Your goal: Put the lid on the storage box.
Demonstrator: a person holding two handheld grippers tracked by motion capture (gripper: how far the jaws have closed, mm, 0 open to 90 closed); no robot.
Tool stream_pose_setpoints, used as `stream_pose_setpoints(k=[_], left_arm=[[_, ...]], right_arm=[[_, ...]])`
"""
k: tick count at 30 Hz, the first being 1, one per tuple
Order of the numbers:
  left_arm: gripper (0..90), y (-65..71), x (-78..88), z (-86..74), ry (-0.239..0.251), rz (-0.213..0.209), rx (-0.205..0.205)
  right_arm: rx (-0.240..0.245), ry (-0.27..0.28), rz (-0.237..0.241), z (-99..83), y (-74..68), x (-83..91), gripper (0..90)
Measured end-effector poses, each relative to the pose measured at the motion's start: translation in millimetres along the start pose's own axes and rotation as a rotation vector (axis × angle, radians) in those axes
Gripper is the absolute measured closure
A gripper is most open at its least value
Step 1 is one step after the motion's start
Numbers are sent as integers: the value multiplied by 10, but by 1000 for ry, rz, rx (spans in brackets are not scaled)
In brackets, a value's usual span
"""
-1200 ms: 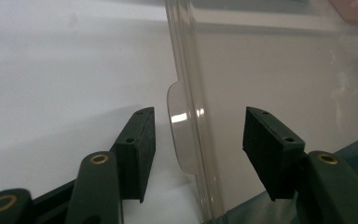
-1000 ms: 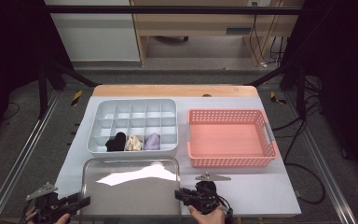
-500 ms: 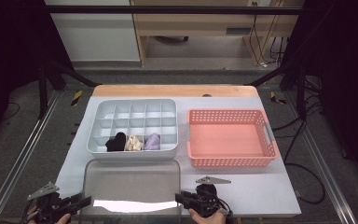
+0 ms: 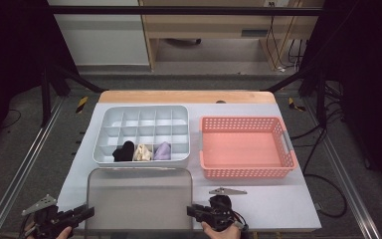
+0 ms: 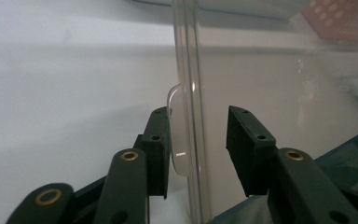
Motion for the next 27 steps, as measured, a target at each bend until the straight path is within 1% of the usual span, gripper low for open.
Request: stream_pose_setpoints(k=[4,6,7,9,10,11,12,13,14,19,20,22,27], left_arm=[[614,27,22,40,19,7,-12],[620,34,39,67,31,8,-12],[620,38,47,83,37,6,-10],[623,46,66,121,47,5,-10],[625,56,72,144,49,4,-11],[625,67,78,169,54,4,-13],[625,77,83,197,57,3,-17],[626,87,86,225,61,2,-21],[626,95,88,255,63,3,-24],[626,123,98,401,83,14,-42],[626,129,105,430,89,14,-46],[627,137,120,490,100,13,-50],[627,171,124,668,128,9,-63]], right_arm=[[4,6,-1,38,-28,39,733],[27,22,-6,97,-69,67,734],[27,22,-6,97,-69,67,734],[39,36,-4,160,-107,95,736],[64,51,-9,229,-141,122,736],[64,51,-9,229,-141,122,736],[70,56,-11,264,-155,136,736],[83,71,-11,332,-173,159,735],[83,71,-11,332,-173,159,735],[111,95,-14,474,-205,184,735],[121,105,-13,525,-223,191,734],[126,109,-13,551,-233,195,734],[151,137,-13,712,-282,238,732]])
Point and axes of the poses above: each handheld gripper's, and its own axes: x roughly backward along the jaws, z roughly out of its top, y roughly to its right, the point moved 3 cm from there along -x, roughly forward along the jaws, and after that the axes turned 6 degrees about y, right-handed, at the moved point
